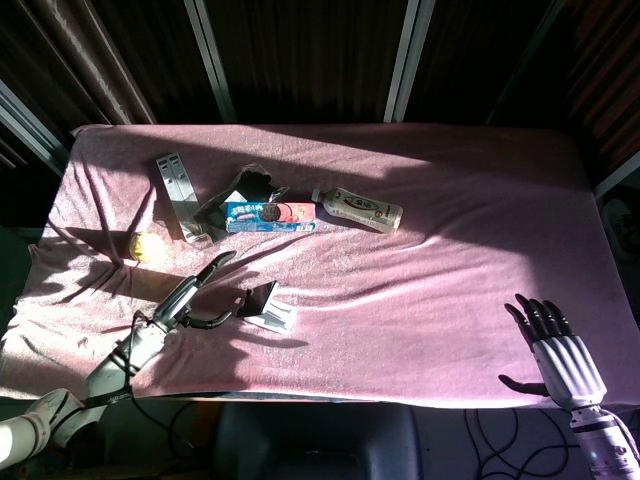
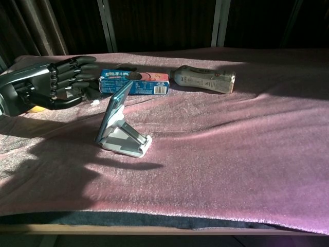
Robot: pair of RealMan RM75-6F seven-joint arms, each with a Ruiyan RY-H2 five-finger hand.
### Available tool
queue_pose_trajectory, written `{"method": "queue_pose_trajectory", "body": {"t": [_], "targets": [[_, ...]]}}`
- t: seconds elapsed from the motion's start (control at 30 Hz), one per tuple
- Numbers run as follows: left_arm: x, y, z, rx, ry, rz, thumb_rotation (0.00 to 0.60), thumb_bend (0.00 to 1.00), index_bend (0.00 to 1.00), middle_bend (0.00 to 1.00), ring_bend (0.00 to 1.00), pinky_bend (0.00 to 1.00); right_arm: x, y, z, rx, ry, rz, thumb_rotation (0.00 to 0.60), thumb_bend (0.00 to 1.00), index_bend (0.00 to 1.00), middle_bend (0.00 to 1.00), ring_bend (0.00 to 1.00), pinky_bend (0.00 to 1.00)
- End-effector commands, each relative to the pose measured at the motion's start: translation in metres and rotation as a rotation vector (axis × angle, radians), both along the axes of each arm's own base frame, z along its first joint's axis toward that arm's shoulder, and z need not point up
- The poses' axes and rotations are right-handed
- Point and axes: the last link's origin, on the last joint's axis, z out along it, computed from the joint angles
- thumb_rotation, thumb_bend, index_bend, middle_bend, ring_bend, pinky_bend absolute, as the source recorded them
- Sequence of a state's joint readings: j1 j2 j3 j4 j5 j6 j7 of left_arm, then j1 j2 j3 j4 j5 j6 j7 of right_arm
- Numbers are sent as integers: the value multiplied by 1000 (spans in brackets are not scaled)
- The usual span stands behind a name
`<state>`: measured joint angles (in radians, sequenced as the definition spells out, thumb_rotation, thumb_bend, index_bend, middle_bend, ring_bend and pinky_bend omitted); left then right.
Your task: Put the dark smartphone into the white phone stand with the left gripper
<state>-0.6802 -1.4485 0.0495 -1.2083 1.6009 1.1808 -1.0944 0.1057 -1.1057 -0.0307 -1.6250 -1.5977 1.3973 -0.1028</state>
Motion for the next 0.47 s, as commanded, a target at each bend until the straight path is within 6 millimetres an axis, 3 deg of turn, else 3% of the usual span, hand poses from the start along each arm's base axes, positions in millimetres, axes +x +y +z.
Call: {"method": "queue_pose_trajectory", "body": {"t": [0.03, 0.13, 0.23, 0.47], "targets": [[-47, -30, 40, 153, 339, 41, 600, 357, 0, 0, 0, 0, 0, 0, 0, 0, 3, 0, 600, 204, 0, 0, 0, 0], [-79, -64, 67, 326, 619, 100, 600, 358, 0, 0, 0, 0, 1, 1, -2, 1, 8, 2, 600, 203, 0, 0, 0, 0], [-87, -84, 76, 425, 751, 167, 600, 357, 0, 0, 0, 0, 2, 1, -4, 1, 11, 5, 600, 203, 0, 0, 0, 0], [-74, -104, 84, 522, 832, 164, 600, 356, 0, 0, 0, 0, 4, 3, -10, 11, 23, 13, 600, 203, 0, 0, 0, 0]]}}
